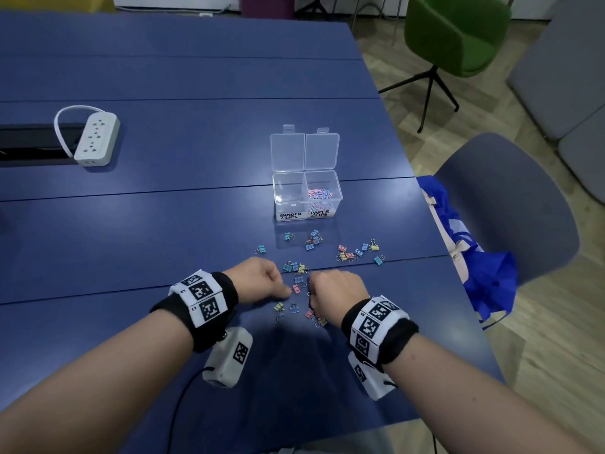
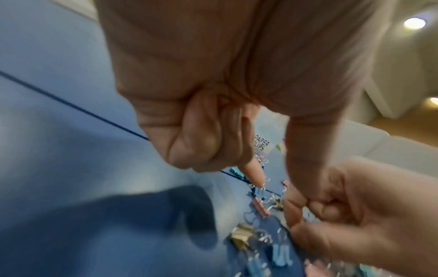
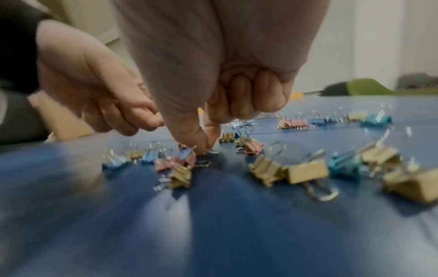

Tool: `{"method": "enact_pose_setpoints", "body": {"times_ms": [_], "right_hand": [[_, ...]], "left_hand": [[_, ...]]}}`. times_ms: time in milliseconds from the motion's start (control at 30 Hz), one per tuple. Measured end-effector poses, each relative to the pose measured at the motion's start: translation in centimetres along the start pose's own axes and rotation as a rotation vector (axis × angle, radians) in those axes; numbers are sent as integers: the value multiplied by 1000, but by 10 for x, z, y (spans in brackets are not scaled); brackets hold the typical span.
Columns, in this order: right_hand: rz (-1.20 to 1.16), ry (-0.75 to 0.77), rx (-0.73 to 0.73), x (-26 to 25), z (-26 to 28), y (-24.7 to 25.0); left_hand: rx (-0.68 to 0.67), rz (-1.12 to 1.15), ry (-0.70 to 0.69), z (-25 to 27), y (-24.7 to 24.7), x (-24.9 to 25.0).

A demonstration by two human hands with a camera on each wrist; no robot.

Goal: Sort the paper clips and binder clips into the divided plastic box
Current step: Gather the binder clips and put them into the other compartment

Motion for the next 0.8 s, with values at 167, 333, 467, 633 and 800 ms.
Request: {"method": "enact_pose_setpoints", "body": {"times_ms": [167,333,467,633,800], "right_hand": [[-39,47,5,5,4,10],[-459,-283,-76,70,-4,16],[-588,-426,-57,123,0,16],[-976,-507,-180,144,-2,19],[-1001,-423,-252,123,-26,46]], "left_hand": [[-182,-510,-24,11,-24,4],[-20,-479,-61,7,-22,2],[114,-378,-13,2,-2,0],[35,-119,119,-13,19,4],[127,434,133,-39,41,51]]}}
Point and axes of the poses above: each hand's wrist, its own z-axis away from the middle knuckle, its own y-axis out of the back of the hand, x = y × z, the point moved 5 cm from there along -z, towards the middle knuckle, and after that the axes turned 12 degrees about -y, right-handed, at the moved point
